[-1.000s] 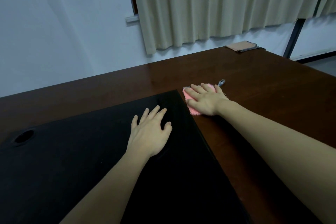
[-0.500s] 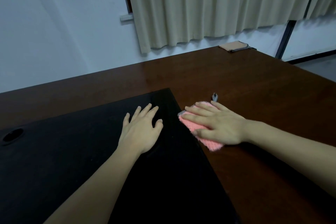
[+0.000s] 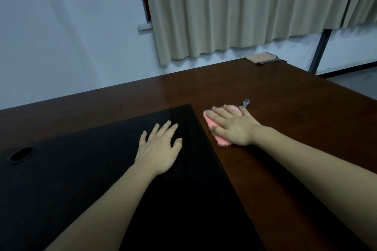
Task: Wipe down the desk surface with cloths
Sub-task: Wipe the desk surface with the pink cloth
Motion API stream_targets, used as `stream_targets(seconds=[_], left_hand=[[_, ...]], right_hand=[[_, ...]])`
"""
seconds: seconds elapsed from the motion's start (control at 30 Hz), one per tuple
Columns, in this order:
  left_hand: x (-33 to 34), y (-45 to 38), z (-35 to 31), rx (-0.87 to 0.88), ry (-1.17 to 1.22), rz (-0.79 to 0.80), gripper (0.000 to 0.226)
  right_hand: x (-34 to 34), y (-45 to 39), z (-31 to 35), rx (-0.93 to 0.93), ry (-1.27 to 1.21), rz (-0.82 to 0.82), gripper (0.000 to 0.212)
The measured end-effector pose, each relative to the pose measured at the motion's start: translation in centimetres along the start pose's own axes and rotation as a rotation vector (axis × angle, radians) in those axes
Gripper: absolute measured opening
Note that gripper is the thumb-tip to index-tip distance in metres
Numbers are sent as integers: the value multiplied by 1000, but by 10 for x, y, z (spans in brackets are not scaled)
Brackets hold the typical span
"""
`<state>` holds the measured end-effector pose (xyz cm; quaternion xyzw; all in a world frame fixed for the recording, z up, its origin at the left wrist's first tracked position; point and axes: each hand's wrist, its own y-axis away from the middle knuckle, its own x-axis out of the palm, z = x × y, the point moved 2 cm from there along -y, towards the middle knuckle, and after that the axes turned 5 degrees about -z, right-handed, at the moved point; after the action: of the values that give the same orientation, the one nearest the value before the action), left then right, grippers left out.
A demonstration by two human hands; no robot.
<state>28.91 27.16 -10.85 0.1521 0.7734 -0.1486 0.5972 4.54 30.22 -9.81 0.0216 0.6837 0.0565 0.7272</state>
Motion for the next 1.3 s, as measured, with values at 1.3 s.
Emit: stream_targets(seconds=[1.3], left_hand=[[24,-28,-75,123,19,-1,59]], right_hand=[[3,71,-63,-54,14,16,59]])
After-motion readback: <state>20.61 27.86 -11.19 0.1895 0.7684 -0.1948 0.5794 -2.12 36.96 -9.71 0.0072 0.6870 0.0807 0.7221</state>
